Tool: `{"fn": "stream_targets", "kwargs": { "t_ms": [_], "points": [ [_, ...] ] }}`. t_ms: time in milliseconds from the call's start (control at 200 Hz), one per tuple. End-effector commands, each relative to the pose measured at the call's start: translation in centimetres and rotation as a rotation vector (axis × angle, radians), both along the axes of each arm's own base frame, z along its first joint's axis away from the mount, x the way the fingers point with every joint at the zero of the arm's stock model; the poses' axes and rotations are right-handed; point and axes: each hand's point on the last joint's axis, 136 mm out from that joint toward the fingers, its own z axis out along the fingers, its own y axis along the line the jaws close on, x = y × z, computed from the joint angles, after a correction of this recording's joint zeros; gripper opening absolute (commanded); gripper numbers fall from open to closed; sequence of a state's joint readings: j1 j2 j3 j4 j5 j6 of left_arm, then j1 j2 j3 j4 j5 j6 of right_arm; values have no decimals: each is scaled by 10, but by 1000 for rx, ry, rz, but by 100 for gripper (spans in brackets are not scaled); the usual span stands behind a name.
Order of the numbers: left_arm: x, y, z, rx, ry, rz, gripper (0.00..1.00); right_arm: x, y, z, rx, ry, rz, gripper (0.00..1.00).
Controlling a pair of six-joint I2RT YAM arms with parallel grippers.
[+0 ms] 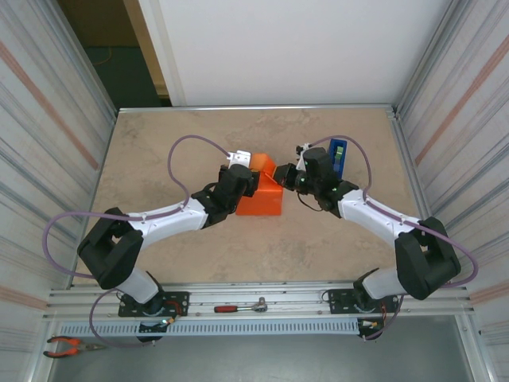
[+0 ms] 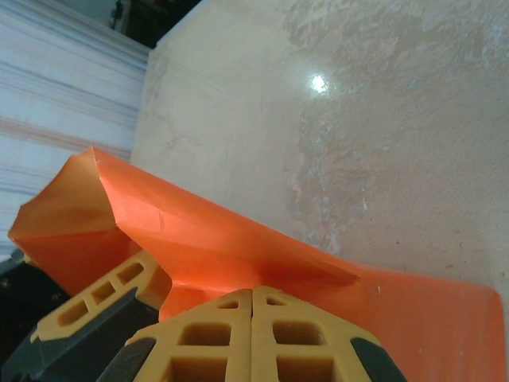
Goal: Wrap the gift box in paper
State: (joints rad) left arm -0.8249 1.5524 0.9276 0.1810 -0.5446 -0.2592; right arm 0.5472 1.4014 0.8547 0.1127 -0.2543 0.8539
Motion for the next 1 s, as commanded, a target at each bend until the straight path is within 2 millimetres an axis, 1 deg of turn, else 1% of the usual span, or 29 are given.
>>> {"fn": "stream_targets", "kwargs": {
  "t_ms": [0,205,326,511,556,651,762,792,852,882,992],
  "points": [
    [-11,12,-31,111,78,4,66,-18,14,4,-39,-9,97,0],
    [-11,13,-30,112,77,7,66,-21,23,-2,-66,-8,135,0],
    [-12,13,-31,112,77,5,66,-25,28,-1,-112,-39,161,0],
    [-13,15,-33,112,81,7,66,-30,34,5,-206,-106,193,0],
    [-13,15,-33,110,82,7,66,-30,33,3,-246,-114,194,0],
    [-14,15,-32,111,82,4,65,-31,30,-13,-311,-87,194,0],
    [-14,15,-32,113,81,2,66,-32,26,-25,-299,-63,179,0],
    [-14,16,-31,113,80,3,66,-32,27,-25,-284,-60,181,0],
    [-14,15,-31,115,80,0,65,-34,30,-21,-247,-60,190,0],
    [-14,15,-31,114,80,0,65,-37,32,-15,-222,-65,203,0],
    [-14,15,-31,114,80,0,66,-47,40,20,-124,-119,248,0]
  ]
}}
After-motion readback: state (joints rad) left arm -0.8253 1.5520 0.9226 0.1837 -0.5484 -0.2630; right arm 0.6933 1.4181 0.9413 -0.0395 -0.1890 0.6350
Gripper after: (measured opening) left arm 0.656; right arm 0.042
